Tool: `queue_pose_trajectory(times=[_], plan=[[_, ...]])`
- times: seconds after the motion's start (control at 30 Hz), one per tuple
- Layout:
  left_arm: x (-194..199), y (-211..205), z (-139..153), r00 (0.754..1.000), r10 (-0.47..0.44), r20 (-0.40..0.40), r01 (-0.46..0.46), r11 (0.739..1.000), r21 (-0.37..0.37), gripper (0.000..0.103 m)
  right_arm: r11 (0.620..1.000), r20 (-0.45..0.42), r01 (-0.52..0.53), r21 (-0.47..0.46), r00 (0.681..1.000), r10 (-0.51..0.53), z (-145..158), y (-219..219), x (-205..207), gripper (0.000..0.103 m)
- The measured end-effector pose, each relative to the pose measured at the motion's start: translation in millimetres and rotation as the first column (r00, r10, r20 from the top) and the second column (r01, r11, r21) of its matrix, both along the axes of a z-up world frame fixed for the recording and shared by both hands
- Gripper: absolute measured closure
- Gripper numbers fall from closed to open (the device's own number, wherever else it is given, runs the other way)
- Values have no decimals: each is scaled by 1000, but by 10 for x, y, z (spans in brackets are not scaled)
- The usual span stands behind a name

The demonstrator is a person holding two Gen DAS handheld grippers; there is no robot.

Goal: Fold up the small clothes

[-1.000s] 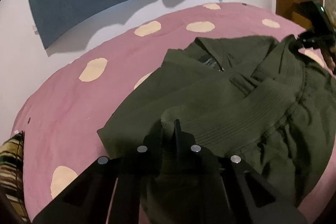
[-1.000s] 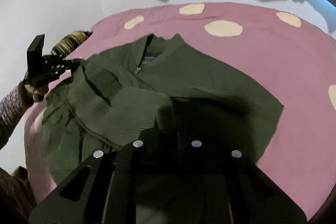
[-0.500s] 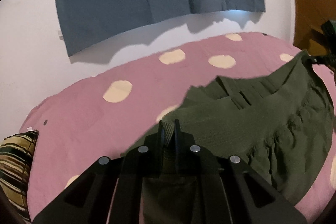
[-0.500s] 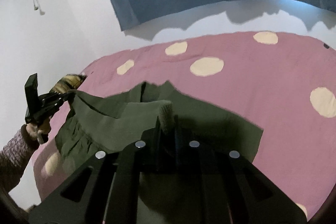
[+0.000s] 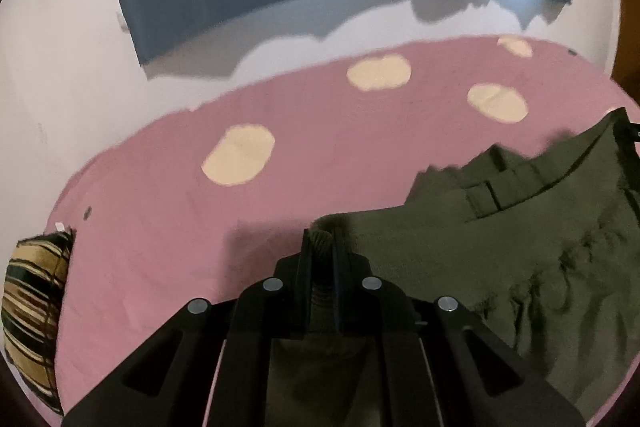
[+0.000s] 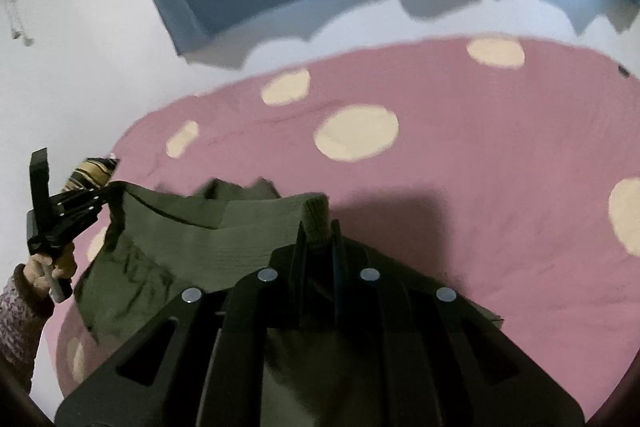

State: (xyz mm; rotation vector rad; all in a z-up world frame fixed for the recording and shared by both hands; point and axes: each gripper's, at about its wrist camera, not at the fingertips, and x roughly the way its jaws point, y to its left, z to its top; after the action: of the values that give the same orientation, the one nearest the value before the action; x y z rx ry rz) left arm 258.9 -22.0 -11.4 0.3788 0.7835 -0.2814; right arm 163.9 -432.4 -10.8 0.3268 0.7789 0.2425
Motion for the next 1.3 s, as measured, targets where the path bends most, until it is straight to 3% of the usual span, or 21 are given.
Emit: queue_pose_trajectory(times=[0.13,0.37,1.03,1.3], plan=[[101,28,-230,999,31,-40,-31,1000,3,95,999,-58,14,36,998,-12,-282,-63,121,94],[183,39,-382,997,50,-56,-50,999,6,94,996,-126,36,84,992,-25,-594,-137,230,94],[306,12,-622,994,78,-75,-78,997,5,94,978,-187,73,197,982,-35,-836,-280,351,94],[401,7,-709,987,82,-138,-82,997,6,91,965,-208,95,244,977,-44,-864,-330,369,94]])
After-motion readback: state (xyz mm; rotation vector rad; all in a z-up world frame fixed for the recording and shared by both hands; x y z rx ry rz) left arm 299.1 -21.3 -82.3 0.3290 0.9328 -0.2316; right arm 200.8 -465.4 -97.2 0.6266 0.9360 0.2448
